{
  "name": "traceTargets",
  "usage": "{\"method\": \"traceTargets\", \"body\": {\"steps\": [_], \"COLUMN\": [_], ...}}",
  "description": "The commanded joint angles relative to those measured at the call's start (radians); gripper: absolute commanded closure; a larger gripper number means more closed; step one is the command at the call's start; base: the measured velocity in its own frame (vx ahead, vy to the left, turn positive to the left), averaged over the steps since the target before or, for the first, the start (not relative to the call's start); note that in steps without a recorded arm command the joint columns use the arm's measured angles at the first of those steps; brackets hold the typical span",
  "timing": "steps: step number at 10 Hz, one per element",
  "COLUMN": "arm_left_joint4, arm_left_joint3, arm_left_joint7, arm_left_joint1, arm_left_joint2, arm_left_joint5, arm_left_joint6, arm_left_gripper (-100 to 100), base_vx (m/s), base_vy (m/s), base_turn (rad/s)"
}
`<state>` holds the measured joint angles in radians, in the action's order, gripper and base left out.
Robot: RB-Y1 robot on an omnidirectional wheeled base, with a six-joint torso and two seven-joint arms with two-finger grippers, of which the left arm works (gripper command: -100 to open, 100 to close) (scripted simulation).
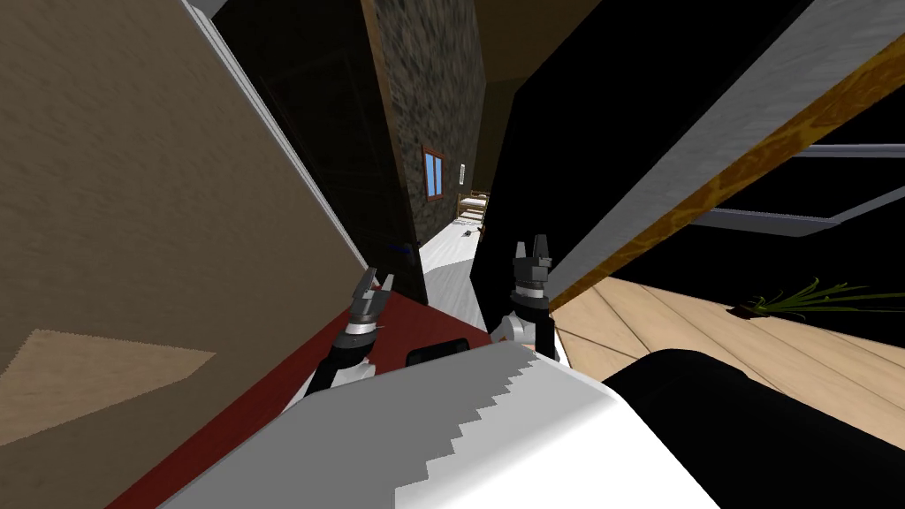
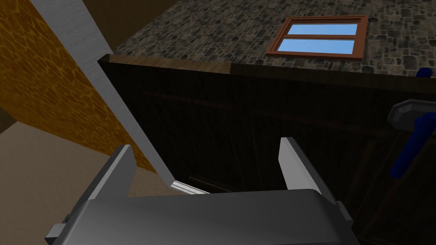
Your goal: Push the door open
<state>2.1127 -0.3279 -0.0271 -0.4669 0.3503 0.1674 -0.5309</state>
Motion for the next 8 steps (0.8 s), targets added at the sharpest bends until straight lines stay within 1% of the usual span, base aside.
{"method": "traceTargets", "body": {"steps": [1, 2, 3, 4, 5, 6, 7, 8], "arm_left_joint4": [-0.035, -0.045, -0.067, -0.077, -0.099, -0.109, -0.13, -0.14], "arm_left_joint3": [-0.034, -0.045, -0.068, -0.08, -0.103, -0.114, -0.136, -0.147], "arm_left_joint7": [-0.01, -0.013, -0.02, -0.023, -0.03, -0.033, -0.039, -0.042], "arm_left_joint1": [0.006, 0.008, 0.012, 0.014, 0.019, 0.021, 0.025, 0.027], "arm_left_joint2": [0.035, 0.048, 0.074, 0.087, 0.113, 0.125, 0.15, 0.163], "arm_left_joint5": [0.028, 0.038, 0.059, 0.069, 0.09, 0.1, 0.12, 0.13], "arm_left_joint6": [-0.013, -0.016, -0.021, -0.023, -0.029, -0.031, -0.036, -0.039], "arm_left_gripper": [-100, -100, -100, -100, -100, -100, -100, -100], "base_vx": [0.158, 0.149, 0.17, 0.139, 0.151, 0.156, 0.127, 0.132], "base_vy": [0.08, 0.091, 0.1, 0.094, 0.109, 0.089, 0.085, 0.093], "base_turn": [-0.013, -0.015, -0.013, -0.012, -0.016, -0.019, -0.012, -0.009]}}
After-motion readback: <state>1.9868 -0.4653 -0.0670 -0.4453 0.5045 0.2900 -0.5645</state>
